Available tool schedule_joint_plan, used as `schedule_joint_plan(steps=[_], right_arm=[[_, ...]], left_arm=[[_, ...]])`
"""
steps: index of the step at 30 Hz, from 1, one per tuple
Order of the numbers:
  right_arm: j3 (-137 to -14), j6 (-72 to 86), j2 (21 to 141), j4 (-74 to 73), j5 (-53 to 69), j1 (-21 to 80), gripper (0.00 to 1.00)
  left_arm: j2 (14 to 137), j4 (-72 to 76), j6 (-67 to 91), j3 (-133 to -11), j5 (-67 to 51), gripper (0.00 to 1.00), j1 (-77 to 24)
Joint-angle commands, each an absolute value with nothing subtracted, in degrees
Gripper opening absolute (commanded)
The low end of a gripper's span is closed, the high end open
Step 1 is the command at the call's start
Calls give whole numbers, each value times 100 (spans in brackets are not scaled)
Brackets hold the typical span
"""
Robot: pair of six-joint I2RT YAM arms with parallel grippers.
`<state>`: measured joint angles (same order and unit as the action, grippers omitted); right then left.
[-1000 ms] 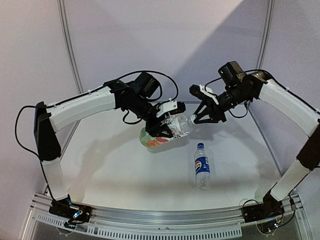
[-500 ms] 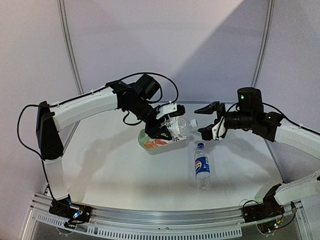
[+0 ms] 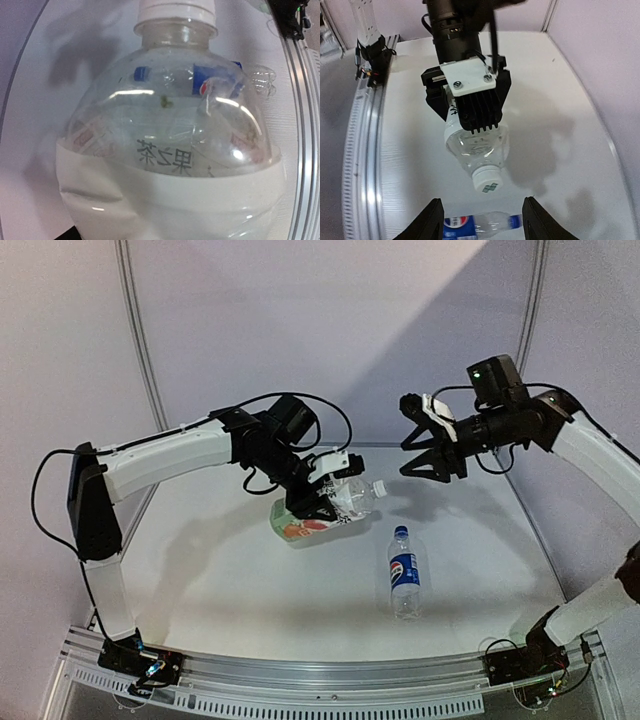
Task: Unscrew the bottle caps
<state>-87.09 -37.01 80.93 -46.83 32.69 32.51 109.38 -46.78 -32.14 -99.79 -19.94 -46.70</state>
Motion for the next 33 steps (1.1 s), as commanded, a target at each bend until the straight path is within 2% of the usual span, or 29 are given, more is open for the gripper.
schedule_joint_plan(steps=[1, 3, 8, 10, 18, 26, 28, 33], right_arm=[[-9602, -1605, 9117, -6577, 4346, 3029, 54], [-9717, -1231, 9440, -6639, 4875, 2826, 54], [-9353, -163, 9650, -6156, 5556, 2619, 66], [-9123, 359, 9662, -5839, 5775, 2555, 67], [-8644, 1461, 9692, -5019, 6055, 2547, 60], [-8639, 1636, 9765, -4926, 6068, 2543, 53], [-8578, 1583, 9726, -4994, 6037, 2542, 53], [-8417, 1340, 9665, -5180, 5718, 2532, 61]], left_arm=[[10643, -4297, -3305, -9862, -1456, 0, -4619], [10680, -4209, -3313, -9886, -1327, 0, -4635], [10760, -4184, -3322, -10002, -1145, 0, -4731], [10758, -4200, -3336, -9993, -1143, 0, -4766], [10749, -4297, -3442, -10008, -1150, 0, -5061], [10802, -4326, -3456, -10072, -1098, 0, -5244], [10802, -4328, -3446, -10085, -1090, 0, -5260], [10836, -4338, -3445, -10171, -1076, 0, -5291]])
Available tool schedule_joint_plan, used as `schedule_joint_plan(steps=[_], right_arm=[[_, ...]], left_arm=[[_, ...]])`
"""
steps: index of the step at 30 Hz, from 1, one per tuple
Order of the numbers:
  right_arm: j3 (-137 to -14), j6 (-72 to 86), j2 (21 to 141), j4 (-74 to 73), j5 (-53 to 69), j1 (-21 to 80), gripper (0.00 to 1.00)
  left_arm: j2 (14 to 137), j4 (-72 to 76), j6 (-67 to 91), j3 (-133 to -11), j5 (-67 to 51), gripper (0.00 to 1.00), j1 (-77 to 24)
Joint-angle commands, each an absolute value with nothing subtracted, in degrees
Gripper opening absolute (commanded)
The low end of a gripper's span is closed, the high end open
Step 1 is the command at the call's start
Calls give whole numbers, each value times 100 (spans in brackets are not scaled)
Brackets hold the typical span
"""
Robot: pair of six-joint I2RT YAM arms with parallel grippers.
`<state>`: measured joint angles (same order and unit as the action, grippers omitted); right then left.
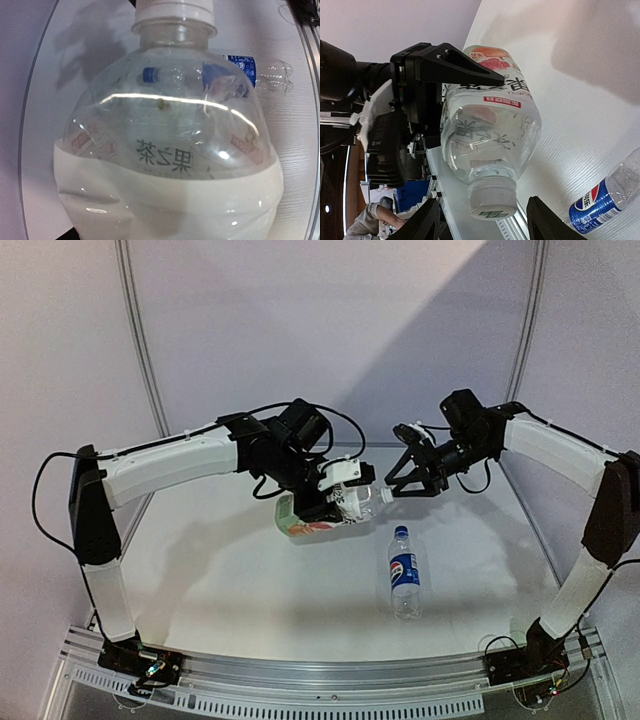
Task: Unscrew the bottle caps
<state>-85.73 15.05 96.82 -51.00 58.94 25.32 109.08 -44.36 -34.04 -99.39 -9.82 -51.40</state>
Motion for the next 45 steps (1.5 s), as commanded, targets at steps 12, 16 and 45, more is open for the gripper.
schedule_joint_plan(steps=[12, 16, 45], right_arm=[[-8403, 1203, 9696, -5161, 5882, 2494, 40], [-8419, 1039, 9679, -5278, 5986, 2494, 38], [-4868, -8897, 6242, -1419, 3316, 3213, 0]], left_arm=[[10889, -4345, -3406, -10195, -1177, 0, -5291], [10903, -4345, -3397, -10179, -1161, 0, -5291], [11139, -4535, -3533, -10281, -1749, 0, -5098]])
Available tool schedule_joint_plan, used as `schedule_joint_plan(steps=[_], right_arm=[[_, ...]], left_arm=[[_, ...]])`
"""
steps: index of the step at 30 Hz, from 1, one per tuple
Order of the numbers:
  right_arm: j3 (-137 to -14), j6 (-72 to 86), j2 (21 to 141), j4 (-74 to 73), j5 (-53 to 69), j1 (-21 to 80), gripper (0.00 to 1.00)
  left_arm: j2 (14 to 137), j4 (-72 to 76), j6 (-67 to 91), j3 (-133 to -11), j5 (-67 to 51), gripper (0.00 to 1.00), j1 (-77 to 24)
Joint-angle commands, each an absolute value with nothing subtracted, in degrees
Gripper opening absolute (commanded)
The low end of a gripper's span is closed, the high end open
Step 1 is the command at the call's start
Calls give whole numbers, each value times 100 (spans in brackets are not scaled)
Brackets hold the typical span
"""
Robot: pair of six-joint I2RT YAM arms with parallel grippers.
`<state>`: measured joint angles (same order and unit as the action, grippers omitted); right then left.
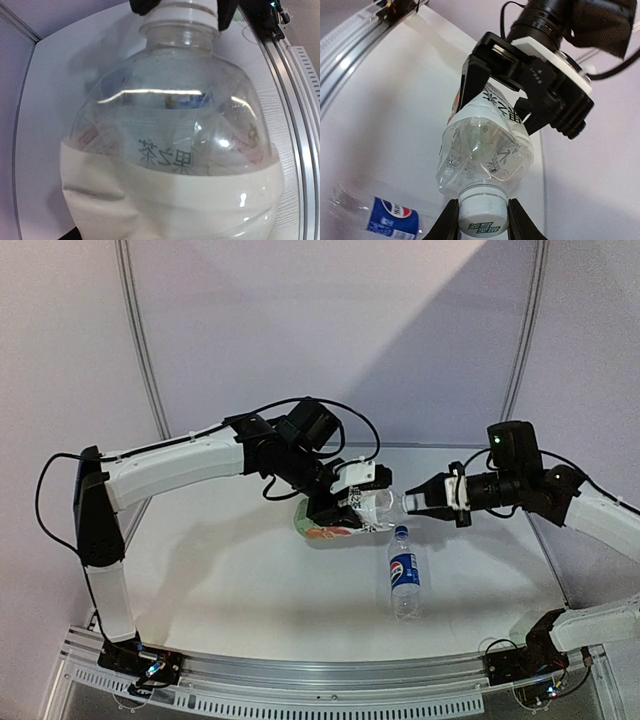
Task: Unscrew the bottle caps
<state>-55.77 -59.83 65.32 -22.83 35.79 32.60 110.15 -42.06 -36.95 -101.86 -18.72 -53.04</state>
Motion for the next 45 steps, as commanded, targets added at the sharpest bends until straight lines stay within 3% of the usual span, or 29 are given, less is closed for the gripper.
schedule_joint_plan(steps=[1, 5, 6, 8, 9, 13, 18, 24, 28, 32, 37, 45], right_arm=[[-4835, -9293, 6238, -1455, 3341, 3246, 0], [-4857, -9573, 6305, -1370, 3325, 3371, 0], [-4879, -9478, 6316, -1337, 3311, 3387, 9], [-4980, -9089, 6327, -1183, 3240, 3400, 52], [-5118, -8811, 6328, -1273, 3190, 3400, 63], [-5922, -7605, 6453, -2617, 3038, 3400, 80], [-6853, -5527, 6639, -3756, 3003, 3394, 83], [-8317, -2597, 7967, -4966, 3353, 3060, 83], [-9465, -1446, 8815, -5719, 4105, 2548, 81], [-11146, -1266, 10361, -7790, 5428, 2281, 76], [-10533, -1104, 10654, -7732, 5905, 2250, 77], [-9879, -631, 10570, -7434, 6092, 2247, 69]], left_arm=[[11148, -4530, -3533, -10291, -1749, 0, -5086], [11145, -4532, -3524, -10293, -1758, 0, -5048], [11142, -4533, -3524, -10292, -1758, 0, -5039], [11136, -4542, -3537, -10279, -1773, 0, -5013], [11128, -4543, -3541, -10275, -1782, 0, -4995], [11119, -4563, -3562, -10240, -1790, 0, -4975], [11049, -4556, -3588, -10167, -1689, 0, -4957], [10969, -4522, -3673, -10054, -1512, 0, -4955], [10957, -4477, -3747, -10118, -1384, 0, -4957], [10975, -4466, -3596, -10239, -1372, 0, -4957], [10979, -4443, -3551, -10291, -1280, 0, -4971], [10975, -4423, -3567, -10342, -1108, 0, -5054]])
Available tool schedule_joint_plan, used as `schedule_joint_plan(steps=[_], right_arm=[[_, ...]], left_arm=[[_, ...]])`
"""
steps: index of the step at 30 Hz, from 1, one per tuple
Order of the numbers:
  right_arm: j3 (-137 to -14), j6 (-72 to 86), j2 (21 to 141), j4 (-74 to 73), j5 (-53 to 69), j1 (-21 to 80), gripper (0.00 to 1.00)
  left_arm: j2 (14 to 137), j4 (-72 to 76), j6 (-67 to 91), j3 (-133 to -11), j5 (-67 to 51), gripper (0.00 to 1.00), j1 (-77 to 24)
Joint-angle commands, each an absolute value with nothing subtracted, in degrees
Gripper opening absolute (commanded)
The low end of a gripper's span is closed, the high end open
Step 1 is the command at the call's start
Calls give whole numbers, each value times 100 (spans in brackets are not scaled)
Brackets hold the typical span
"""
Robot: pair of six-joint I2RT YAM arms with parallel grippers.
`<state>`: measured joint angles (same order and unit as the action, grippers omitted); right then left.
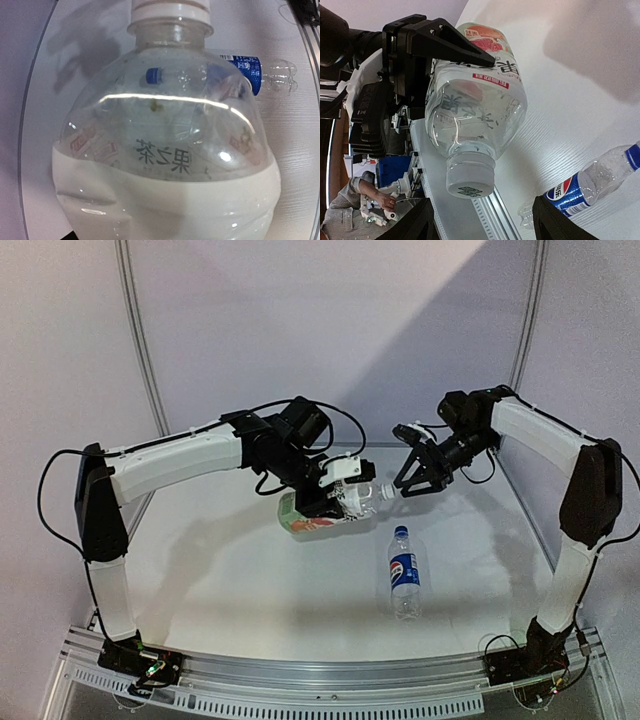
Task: Unscrew the bottle caps
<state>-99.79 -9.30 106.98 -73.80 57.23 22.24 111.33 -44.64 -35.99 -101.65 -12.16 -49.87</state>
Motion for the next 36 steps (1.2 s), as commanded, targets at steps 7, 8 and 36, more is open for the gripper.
schedule_joint_plan(steps=[7, 8, 36], right_arm=[[-9835, -210, 10624, -7029, 6031, 2263, 63], [-9835, -178, 10639, -7001, 6025, 2267, 61], [-9912, -1021, 10609, -7418, 5837, 2514, 15]], left_arm=[[11045, -4405, -3534, -10435, -1094, 0, -5176], [11060, -4404, -3539, -10455, -1086, 0, -5177], [11234, -4369, -3459, -10542, -1151, 0, -5118]])
